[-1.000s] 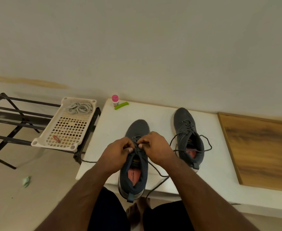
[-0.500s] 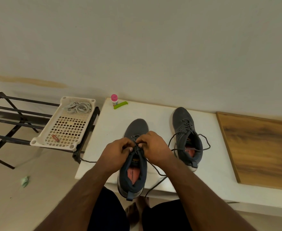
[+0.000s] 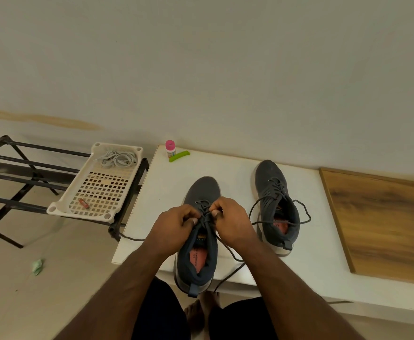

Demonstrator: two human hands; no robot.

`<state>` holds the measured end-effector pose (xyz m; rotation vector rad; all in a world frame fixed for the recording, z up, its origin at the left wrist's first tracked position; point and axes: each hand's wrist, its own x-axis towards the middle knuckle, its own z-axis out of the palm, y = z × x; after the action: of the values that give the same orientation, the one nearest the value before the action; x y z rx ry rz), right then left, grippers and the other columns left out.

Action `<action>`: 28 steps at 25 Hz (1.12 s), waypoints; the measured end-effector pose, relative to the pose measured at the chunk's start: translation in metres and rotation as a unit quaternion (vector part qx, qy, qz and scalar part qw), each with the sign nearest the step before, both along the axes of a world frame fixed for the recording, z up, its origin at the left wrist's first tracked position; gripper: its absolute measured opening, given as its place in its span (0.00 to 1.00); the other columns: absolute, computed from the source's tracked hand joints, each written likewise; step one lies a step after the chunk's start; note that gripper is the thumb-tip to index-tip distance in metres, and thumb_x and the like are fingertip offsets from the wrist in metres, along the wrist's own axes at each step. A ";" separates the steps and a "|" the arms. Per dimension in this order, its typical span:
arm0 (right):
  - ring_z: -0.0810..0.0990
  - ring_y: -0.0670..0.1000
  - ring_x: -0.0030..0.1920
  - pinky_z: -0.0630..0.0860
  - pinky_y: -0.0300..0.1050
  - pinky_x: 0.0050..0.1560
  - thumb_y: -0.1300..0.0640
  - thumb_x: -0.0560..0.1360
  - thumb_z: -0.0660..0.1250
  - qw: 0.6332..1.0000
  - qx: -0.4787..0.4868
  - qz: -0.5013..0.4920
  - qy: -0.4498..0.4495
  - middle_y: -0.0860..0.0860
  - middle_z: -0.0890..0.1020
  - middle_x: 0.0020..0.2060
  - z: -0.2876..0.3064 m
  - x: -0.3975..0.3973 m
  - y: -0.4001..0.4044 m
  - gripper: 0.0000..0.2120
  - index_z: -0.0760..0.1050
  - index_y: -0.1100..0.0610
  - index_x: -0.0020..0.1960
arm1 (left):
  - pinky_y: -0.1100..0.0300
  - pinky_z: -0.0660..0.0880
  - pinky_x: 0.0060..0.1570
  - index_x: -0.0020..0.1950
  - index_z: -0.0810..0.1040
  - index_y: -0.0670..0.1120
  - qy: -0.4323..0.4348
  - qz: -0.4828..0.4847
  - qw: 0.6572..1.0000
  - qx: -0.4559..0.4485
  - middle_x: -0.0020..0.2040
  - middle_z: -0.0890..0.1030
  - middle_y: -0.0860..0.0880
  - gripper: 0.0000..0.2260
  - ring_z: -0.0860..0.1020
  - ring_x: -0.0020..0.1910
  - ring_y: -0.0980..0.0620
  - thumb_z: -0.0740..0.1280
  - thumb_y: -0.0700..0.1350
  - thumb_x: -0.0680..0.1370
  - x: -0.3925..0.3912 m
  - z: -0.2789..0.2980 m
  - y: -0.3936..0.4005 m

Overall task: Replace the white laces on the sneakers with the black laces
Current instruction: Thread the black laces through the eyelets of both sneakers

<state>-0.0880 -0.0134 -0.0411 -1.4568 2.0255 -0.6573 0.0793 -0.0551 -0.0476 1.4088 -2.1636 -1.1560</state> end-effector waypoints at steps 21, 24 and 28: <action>0.83 0.50 0.45 0.84 0.52 0.49 0.61 0.80 0.63 0.995 0.002 -0.041 -0.096 0.49 0.82 0.47 -0.008 -0.008 -0.010 0.08 0.78 0.51 0.53 | 0.57 0.77 0.46 0.48 0.78 0.51 0.004 -0.045 0.999 -0.015 0.44 0.81 0.53 0.05 0.79 0.44 0.54 0.66 0.41 0.79 -0.008 0.005 -0.043; 0.84 0.51 0.44 0.84 0.51 0.49 0.61 0.81 0.63 0.997 0.005 -0.027 -0.074 0.50 0.82 0.48 -0.004 -0.007 -0.013 0.08 0.80 0.53 0.56 | 0.56 0.78 0.45 0.46 0.77 0.49 0.026 -0.008 1.000 -0.008 0.41 0.82 0.51 0.07 0.80 0.41 0.53 0.64 0.38 0.79 -0.007 0.003 -0.041; 0.84 0.50 0.42 0.84 0.48 0.46 0.61 0.81 0.63 0.998 0.015 -0.026 -0.061 0.51 0.82 0.48 -0.002 -0.006 -0.015 0.09 0.79 0.54 0.57 | 0.59 0.79 0.45 0.49 0.78 0.50 0.057 0.005 0.998 0.017 0.43 0.81 0.51 0.07 0.81 0.41 0.53 0.64 0.38 0.79 -0.004 0.001 -0.041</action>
<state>-0.0943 -0.0284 -0.0433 -1.3173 1.9761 -0.7166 0.0753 -0.0956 -0.0467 1.3311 -2.0663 -1.2437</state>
